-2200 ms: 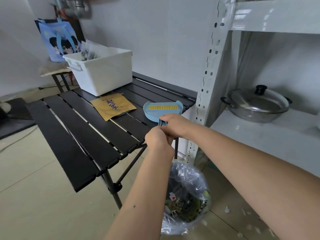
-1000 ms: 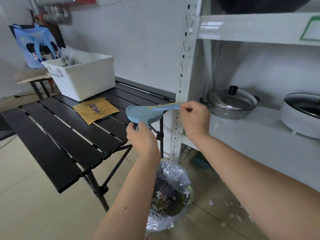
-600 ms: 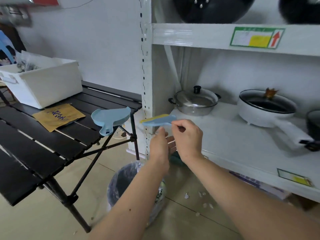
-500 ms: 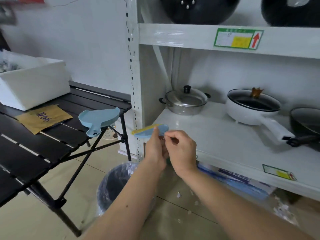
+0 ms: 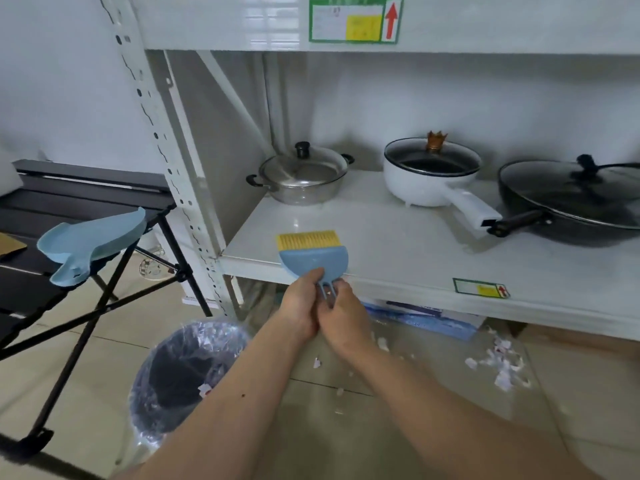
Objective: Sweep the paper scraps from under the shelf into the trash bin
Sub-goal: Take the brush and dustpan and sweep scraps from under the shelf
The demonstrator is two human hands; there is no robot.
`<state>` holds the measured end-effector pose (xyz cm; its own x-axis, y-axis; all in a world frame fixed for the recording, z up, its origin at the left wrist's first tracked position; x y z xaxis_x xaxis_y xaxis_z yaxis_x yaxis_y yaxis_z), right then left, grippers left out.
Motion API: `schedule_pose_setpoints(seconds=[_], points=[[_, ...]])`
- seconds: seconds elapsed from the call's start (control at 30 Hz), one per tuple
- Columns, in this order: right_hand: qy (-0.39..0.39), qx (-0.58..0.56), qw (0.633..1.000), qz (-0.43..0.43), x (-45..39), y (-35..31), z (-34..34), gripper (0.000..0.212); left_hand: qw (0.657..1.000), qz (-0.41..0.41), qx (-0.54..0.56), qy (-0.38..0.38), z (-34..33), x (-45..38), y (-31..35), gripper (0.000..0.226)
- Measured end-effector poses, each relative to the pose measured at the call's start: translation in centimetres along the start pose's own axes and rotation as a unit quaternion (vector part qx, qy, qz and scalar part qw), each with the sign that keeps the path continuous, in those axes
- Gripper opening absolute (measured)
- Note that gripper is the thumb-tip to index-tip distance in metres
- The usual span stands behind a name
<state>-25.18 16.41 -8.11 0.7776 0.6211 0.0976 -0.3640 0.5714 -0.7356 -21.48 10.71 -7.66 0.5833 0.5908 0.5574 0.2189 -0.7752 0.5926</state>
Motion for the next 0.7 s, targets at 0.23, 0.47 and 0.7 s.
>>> schedule_pose_setpoints(seconds=[0.23, 0.47, 0.7], points=[[-0.035, 0.068, 0.997, -0.032, -0.5, 6.2, -0.7, 0.027, 0.88, -0.207, -0.382, 0.19, 1.7, -3.6, 2.1, 0.059], [-0.02, 0.206, 0.978, 0.032, -0.2, 9.1, -1.3, 0.028, 0.617, -0.391, -0.681, 0.051, 0.9, -5.9, 1.1, 0.05], [-0.082, 0.251, 0.964, 0.043, -1.5, 13.4, -3.5, 0.03, 0.559, -0.37, -0.74, 0.053, 2.3, -10.0, 0.7, 0.05]])
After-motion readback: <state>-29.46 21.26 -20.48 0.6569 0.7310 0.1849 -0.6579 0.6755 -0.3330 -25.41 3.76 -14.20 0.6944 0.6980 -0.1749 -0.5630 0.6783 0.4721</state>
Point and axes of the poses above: each hand's wrist, its own x-axis away from the middle knuckle, its own z-axis out of the back of the hand, y = z × x, the point moved 4 cm from there along -x, towards the middle knuckle, and after that the axes turned 13 degrees about x, right-handed, at the moved point
